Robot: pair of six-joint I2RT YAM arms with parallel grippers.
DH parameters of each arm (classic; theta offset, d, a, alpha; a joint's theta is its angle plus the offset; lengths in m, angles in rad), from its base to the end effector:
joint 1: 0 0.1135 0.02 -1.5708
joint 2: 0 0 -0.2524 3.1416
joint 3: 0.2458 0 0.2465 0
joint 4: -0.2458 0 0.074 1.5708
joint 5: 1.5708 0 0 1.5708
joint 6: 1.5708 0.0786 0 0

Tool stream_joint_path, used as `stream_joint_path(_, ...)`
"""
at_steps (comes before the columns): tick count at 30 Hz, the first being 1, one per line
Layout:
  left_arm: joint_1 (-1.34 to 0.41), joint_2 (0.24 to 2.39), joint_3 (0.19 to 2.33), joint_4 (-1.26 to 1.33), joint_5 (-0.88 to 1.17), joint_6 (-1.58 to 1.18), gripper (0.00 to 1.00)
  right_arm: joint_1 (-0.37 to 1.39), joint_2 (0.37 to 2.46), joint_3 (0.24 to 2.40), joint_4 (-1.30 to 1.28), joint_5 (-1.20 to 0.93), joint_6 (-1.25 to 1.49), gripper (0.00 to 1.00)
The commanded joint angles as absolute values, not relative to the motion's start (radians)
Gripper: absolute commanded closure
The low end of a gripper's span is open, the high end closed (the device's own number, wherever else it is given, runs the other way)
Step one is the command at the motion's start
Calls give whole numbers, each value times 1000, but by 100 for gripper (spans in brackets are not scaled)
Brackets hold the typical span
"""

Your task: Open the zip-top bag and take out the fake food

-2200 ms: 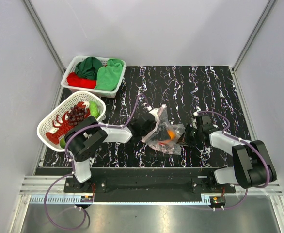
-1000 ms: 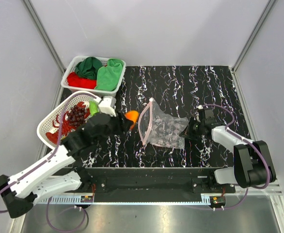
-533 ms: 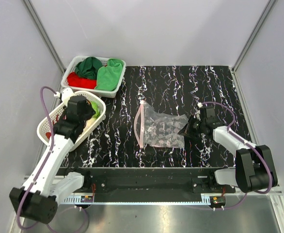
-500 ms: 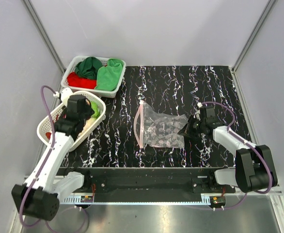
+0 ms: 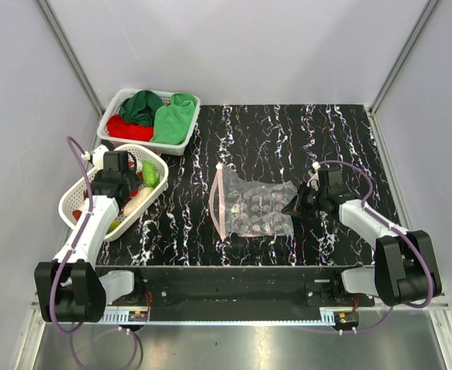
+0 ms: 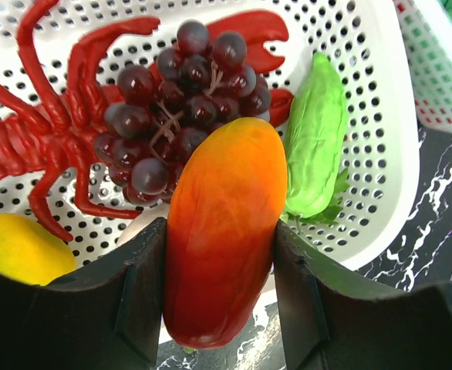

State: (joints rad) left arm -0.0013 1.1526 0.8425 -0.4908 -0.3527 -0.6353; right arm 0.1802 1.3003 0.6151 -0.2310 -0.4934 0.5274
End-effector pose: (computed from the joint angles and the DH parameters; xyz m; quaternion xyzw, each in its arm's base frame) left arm 0.2664 0.0268 0.2222 -0.3470 0.8464 0.0387 0.4020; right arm 0.2519 0.0837 0.1382 0.0813 0.9180 0.3249 0.2123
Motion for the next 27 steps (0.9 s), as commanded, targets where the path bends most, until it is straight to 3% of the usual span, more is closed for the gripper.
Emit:
stream_joint_path(1, 0, 1129, 815, -434, -307, -630, 40, 178, 1282, 644, -226, -523, 511, 100)
stream_joint_path(3, -2, 1120, 815, -440, -301, -629, 31, 176, 1279, 644, -226, -523, 511, 100)
stream_joint_path(4, 0, 1117, 815, -443, -285, -627, 20, 176, 1278, 644, -225, -522, 511, 100)
stream_joint_path(8, -2, 1072, 819, -453, -229, -614, 2, 176, 1275, 652, -232, -503, 514, 98)
stream_joint_path(9, -2, 1049, 821, -456, -215, -614, 1, 176, 1275, 661, -241, -493, 512, 93)
stream_joint_path(10, 0, 1036, 821, -462, -184, -615, 1, 176, 1275, 669, -265, -464, 509, 76)
stream_joint_path(12, -5, 993, 819, -462, -122, -623, 1, 176, 1273, 704, -300, -430, 502, 58)
stream_joint_path(13, -20, 980, 821, -459, -101, -626, 1, 176, 1266, 721, -346, -379, 494, 44)
stream_joint_path(17, -220, 934, 836, -453, -66, -643, 1, 176, 1220, 822, -465, -256, 465, 19)
stream_joint_path(21, -454, 888, 839, -414, -92, -695, 1, 176, 1160, 900, -586, -187, 431, 12)
stream_joint_path(24, -619, 841, 825, -344, -92, -706, 1, 179, 1095, 934, -632, -216, 411, 0)
stream_joint_path(27, -811, 802, 786, -208, -112, -706, 1, 221, 1022, 916, -643, -287, 436, 0)
